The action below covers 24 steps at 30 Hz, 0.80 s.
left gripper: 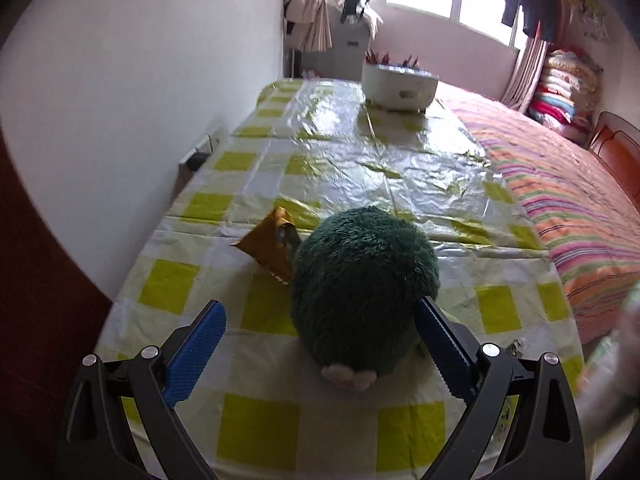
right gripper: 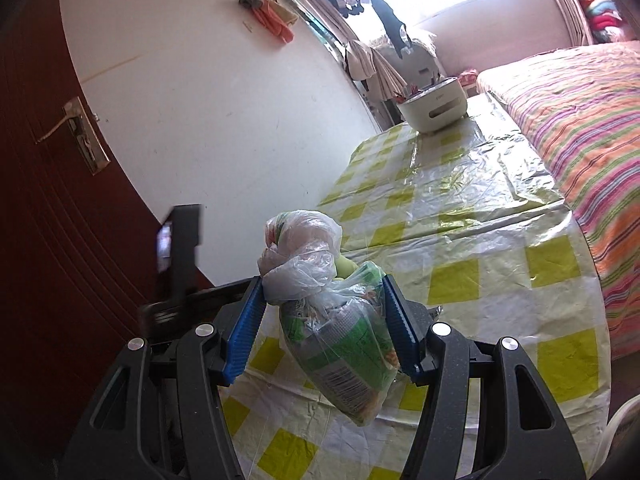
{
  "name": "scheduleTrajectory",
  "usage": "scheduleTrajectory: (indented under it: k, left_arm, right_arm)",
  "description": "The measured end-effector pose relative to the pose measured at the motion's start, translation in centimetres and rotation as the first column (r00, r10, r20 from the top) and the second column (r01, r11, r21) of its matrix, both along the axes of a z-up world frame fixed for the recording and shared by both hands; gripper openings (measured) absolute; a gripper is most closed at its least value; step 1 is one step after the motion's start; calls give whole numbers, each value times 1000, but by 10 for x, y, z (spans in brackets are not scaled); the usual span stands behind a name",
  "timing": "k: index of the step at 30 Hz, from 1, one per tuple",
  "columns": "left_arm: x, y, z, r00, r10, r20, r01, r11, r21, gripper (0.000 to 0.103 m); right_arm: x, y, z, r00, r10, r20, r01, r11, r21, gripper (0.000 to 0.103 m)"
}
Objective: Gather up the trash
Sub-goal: 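Grasp the green plush toy with the left tool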
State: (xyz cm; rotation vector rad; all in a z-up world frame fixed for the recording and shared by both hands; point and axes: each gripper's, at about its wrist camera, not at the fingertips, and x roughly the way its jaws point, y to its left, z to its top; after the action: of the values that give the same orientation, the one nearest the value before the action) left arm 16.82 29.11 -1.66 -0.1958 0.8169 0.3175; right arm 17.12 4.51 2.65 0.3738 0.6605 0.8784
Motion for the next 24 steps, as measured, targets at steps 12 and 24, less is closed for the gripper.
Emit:
scheduleTrajectory:
  k: [12, 24]
  left_arm:
    - [15, -14, 3, 999, -33, 27, 32, 999, 44, 92]
    - [32, -1, -27, 999, -38, -20, 36, 995, -98, 92]
  right_arm:
    - [6, -15, -7, 1000, -4, -31, 5, 999, 40, 57]
    - [5, -21, -9, 1000, -8, -29, 10, 999, 39, 57]
